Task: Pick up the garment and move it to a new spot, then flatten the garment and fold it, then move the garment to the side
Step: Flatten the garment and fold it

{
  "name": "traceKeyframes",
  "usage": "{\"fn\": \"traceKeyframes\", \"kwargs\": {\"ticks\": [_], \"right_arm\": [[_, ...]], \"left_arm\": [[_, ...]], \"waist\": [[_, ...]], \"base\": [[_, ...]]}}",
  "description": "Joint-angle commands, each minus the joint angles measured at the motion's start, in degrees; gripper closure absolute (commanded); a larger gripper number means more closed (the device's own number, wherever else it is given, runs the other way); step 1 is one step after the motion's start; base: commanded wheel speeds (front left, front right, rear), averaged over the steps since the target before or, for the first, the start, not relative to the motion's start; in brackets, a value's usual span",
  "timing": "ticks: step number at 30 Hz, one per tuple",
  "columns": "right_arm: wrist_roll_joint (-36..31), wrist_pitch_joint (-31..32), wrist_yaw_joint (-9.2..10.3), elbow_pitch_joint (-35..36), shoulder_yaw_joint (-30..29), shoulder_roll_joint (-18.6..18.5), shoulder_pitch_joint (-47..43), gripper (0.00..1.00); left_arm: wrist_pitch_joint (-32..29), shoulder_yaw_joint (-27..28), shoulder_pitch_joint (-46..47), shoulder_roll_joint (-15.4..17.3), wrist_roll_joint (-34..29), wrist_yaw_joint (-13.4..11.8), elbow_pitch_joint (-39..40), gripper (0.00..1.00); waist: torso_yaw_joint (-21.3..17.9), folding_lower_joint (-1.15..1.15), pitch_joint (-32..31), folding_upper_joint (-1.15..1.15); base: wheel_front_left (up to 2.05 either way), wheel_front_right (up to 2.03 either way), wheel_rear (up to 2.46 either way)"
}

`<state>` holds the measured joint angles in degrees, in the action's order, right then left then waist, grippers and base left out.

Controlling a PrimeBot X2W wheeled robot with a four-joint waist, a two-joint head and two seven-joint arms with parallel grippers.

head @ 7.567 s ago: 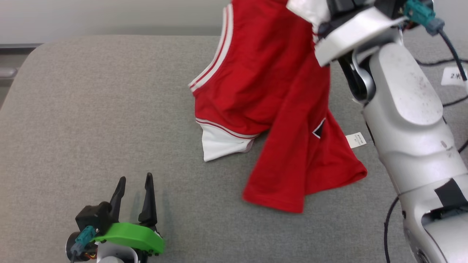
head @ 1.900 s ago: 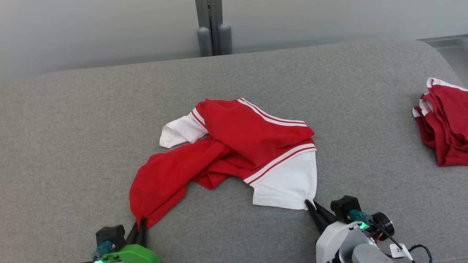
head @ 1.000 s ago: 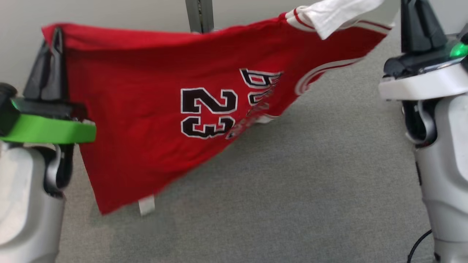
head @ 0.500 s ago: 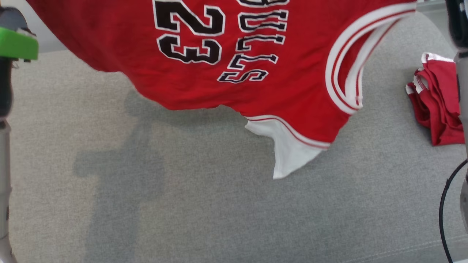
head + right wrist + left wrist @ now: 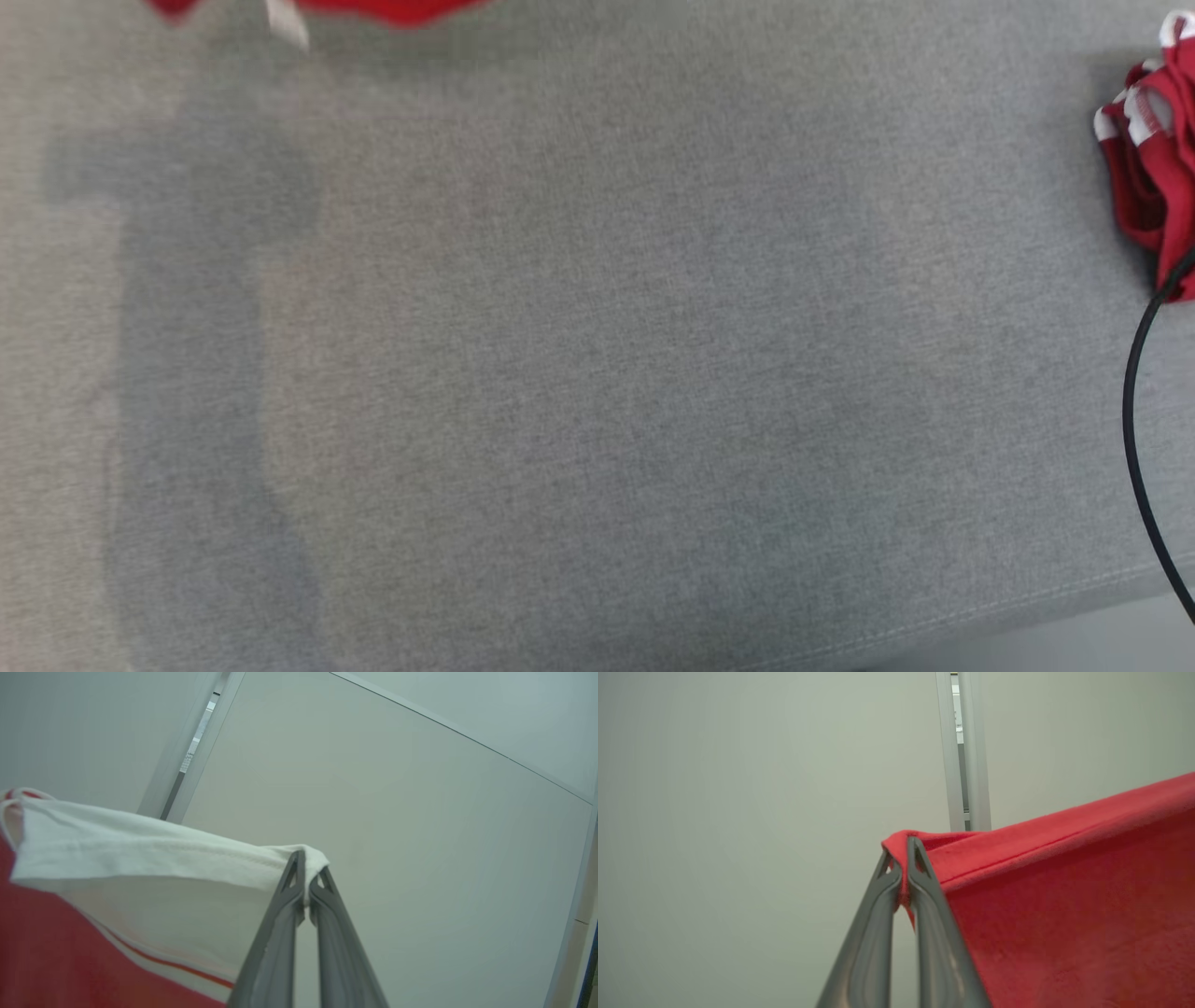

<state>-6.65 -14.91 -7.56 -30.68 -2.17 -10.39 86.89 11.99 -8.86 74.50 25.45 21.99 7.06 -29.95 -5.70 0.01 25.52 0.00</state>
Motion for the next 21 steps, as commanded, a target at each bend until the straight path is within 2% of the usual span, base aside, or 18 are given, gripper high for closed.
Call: {"fn": "traceKeyframes", "kwargs": {"ticks": [1, 4, 10, 15, 21], "right_arm": [[-0.9, -0.2, 0.15, -0.4, -1.5, 0.2, 1.1, 1.0], [-0.8, -0.3, 0.19, 0.8, -3.5, 1.0, 0.8, 1.0], [3.1, -0.3, 0.18, 2.6, -1.7, 1.7, -9.3, 1.0], [9.0, -0.2, 0.18, 4.7, 1.6, 2.5, -25.6, 1.0], [15.3, -0.2, 0.18, 5.8, 5.0, 3.4, -45.9, 1.0]], "left_arm": [[1.0, 0.8, 2.0, 0.3, -0.1, -0.1, -1.6, 1.0], [2.2, 1.2, 3.3, -0.4, 0.6, 0.0, -3.7, 1.0], [3.2, 1.4, -4.2, -1.9, 1.1, 0.2, -3.8, 1.0], [3.2, 5.4, -20.7, -5.9, 2.3, 0.3, -0.3, 1.0], [3.2, 9.2, -41.3, -11.9, 2.0, 0.4, -1.0, 1.0]], "waist": [[-1.6, -0.01, 4.2, 0.0], [-1.5, -0.01, 4.9, 0.0], [-0.6, -0.01, 3.6, 0.0], [-0.4, -0.01, -0.1, 0.0], [-0.8, -0.01, -5.7, 0.0]], "base": [[0.0, 0.0, 0.0], [0.0, 0.0, 0.0], [0.0, 0.0, 0.0], [0.0, 0.0, 0.0], [0.0, 0.0, 0.0]]}}
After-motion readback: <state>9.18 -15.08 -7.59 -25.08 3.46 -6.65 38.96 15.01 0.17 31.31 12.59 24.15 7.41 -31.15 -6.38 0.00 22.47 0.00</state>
